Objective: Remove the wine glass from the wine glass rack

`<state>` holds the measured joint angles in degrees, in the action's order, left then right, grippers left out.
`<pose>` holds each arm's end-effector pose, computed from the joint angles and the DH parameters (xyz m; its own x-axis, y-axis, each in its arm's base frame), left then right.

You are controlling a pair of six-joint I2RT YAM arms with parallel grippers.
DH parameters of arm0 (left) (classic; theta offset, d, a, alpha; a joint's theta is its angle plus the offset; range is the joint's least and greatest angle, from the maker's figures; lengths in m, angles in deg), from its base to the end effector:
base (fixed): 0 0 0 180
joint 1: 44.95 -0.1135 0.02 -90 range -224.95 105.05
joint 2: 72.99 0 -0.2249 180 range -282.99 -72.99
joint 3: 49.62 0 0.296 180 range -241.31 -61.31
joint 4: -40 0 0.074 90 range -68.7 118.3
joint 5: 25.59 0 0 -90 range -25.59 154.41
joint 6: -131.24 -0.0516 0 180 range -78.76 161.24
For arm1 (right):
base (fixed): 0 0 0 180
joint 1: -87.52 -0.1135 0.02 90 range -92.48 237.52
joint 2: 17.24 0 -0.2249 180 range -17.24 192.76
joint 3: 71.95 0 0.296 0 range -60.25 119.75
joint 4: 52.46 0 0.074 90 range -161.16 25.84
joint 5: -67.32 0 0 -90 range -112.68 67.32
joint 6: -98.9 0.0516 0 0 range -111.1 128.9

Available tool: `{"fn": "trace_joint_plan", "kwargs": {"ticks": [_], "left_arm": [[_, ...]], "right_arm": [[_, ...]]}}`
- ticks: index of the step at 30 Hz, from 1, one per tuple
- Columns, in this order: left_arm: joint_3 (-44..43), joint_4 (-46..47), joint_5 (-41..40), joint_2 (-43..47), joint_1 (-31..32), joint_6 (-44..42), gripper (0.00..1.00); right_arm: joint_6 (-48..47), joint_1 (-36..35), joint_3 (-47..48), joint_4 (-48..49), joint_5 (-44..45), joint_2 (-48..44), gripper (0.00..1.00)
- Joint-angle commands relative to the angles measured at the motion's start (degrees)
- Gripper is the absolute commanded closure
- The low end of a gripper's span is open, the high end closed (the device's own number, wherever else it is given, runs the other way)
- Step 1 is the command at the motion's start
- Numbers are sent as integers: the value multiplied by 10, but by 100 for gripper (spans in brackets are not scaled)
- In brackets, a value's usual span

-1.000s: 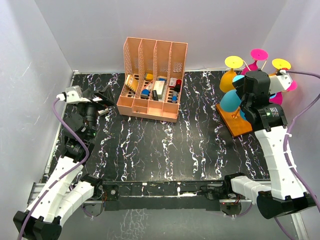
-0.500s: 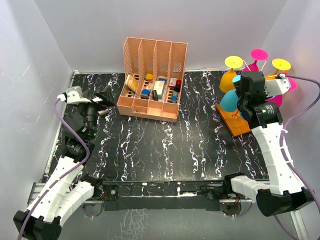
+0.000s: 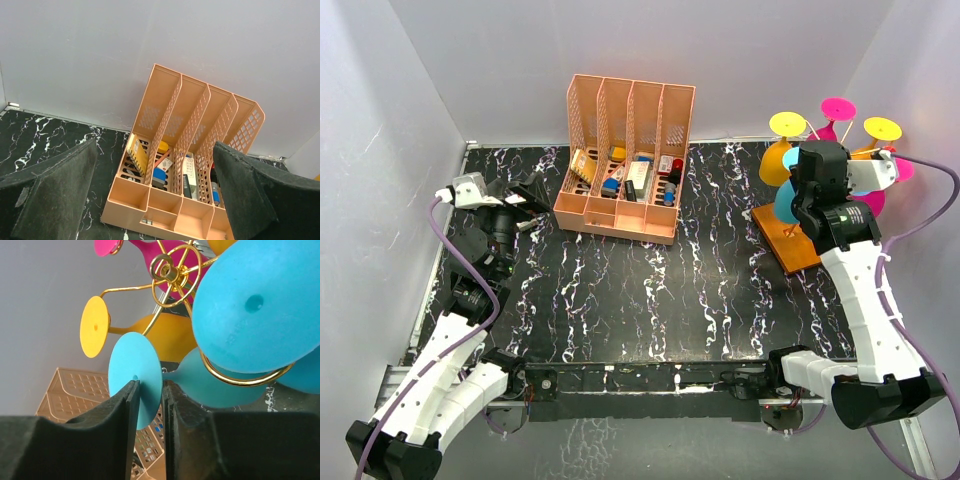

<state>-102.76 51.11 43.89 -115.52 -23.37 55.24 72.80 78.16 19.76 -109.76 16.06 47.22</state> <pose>0.2474 -0.0784 0.3653 0.3238 -0.3717 -0.8700 0.1237 0.9283 -0.3506 0.2865 0.0145 0.3947 0.1487 0.7344 -0.6622 0.6230 0.4505 0.6395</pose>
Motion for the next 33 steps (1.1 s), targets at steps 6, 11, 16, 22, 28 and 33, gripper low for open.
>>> {"fn": "trace_joint_plan", "kwargs": {"ticks": [6, 11, 16, 22, 28, 33], "left_arm": [[1, 25, -5, 13, 5, -7, 3], [1, 24, -6, 13, 6, -7, 3], [1, 24, -6, 13, 6, -7, 3], [1, 26, -4, 12, 6, -6, 3], [2, 26, -5, 11, 6, -6, 3], [1, 26, -4, 11, 6, -6, 3]], "right_arm": [[20, 3, -1, 26, 21, -15, 82], [32, 3, -14, 46, 14, -27, 85], [35, 3, -36, 83, -3, -43, 89], [41, 4, -59, 118, -33, -56, 90], [64, 4, -73, 148, -51, -64, 90], [71, 4, -80, 174, -61, -66, 90]]}}
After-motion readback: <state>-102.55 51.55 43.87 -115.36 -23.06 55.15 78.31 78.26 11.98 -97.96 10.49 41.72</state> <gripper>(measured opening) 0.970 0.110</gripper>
